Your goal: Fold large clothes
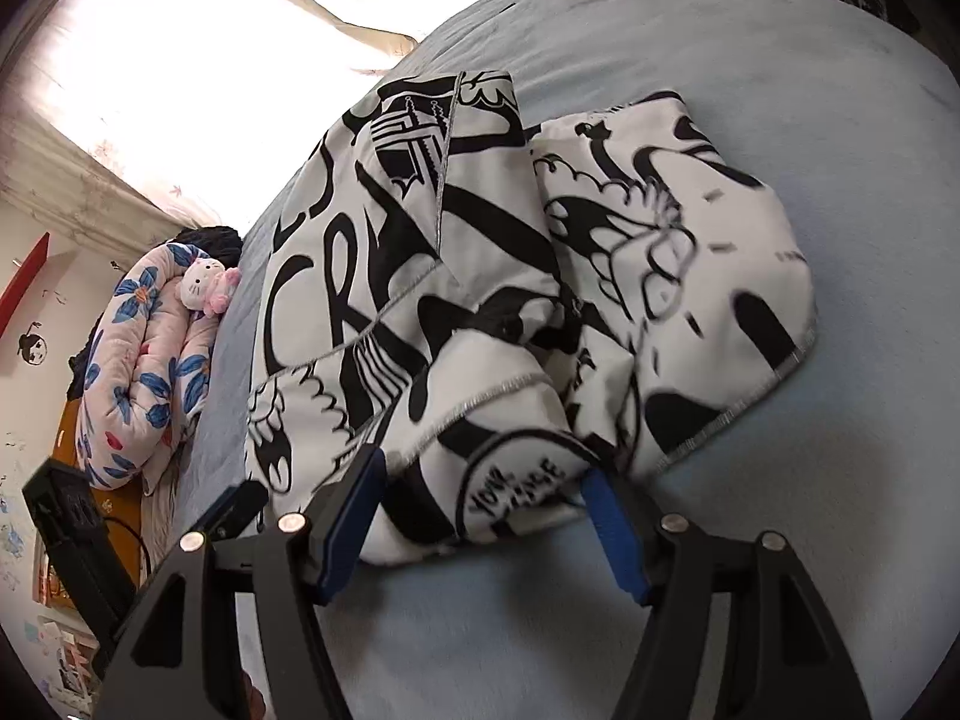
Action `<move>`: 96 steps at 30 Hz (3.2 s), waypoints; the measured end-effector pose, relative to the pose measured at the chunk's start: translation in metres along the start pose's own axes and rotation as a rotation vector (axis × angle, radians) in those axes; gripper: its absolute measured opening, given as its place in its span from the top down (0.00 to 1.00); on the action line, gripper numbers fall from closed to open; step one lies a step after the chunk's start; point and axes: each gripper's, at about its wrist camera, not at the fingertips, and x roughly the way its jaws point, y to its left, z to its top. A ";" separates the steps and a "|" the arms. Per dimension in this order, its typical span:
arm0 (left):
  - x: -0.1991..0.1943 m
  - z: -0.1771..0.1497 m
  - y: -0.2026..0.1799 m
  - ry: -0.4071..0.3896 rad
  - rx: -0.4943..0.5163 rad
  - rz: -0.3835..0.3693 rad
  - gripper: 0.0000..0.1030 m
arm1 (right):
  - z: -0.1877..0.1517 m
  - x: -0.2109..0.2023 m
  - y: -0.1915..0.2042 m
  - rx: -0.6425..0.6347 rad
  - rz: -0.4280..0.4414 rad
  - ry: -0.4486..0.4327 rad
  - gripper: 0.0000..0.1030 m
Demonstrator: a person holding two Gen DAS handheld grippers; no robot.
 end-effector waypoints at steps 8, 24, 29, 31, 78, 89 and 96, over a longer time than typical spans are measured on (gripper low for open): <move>0.001 -0.002 -0.005 -0.003 0.022 0.014 0.28 | 0.009 -0.001 0.031 -0.172 -0.121 -0.082 0.58; 0.025 -0.004 -0.030 0.001 0.094 -0.054 0.25 | 0.021 -0.043 -0.011 -0.173 -0.240 -0.241 0.72; 0.041 -0.015 -0.042 -0.007 0.193 0.038 0.12 | 0.013 -0.016 -0.028 -0.164 -0.278 -0.206 0.71; 0.042 -0.015 -0.038 -0.003 0.195 0.038 0.10 | 0.014 -0.017 -0.024 -0.178 -0.292 -0.197 0.71; 0.120 0.077 -0.045 0.109 0.118 0.020 0.10 | 0.128 0.065 -0.043 -0.084 -0.502 -0.030 1.00; 0.126 0.079 -0.040 0.115 0.102 0.003 0.07 | 0.132 0.005 0.028 -0.160 -0.234 -0.096 0.88; 0.084 0.081 -0.033 0.078 0.043 -0.097 0.16 | 0.100 0.012 0.078 -0.287 -0.120 -0.024 0.75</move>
